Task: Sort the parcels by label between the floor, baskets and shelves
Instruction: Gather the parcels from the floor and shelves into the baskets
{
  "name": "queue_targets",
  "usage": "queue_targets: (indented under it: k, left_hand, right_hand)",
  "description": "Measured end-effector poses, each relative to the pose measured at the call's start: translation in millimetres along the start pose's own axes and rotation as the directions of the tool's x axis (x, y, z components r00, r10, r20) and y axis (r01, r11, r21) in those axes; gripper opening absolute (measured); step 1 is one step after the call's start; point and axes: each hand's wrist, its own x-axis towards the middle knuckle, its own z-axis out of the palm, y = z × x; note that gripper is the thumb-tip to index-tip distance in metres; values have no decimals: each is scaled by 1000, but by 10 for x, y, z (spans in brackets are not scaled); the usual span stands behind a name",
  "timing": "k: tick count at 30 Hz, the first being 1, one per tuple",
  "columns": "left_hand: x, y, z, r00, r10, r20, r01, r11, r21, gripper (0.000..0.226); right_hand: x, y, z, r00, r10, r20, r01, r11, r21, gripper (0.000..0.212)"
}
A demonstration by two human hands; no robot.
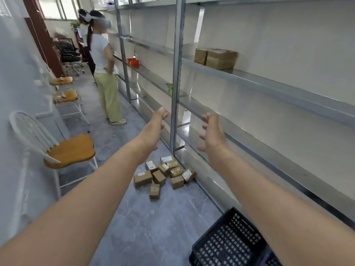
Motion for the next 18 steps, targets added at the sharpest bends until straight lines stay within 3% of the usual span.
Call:
queue_targets:
  k: [11, 18]
  left_hand:
    - [1389, -685, -342, 982, -187, 24, 187, 982, -12, 57]
    - [2550, -1098, -291, 952, -299, -60, 299, 954, -5, 57]
  right_hand:
    - [1218, 653, 865, 989, 141, -51, -144, 987, -66, 41]
    - [2467, 1133, 1084, 969, 242, 45, -239, 969, -64, 37]
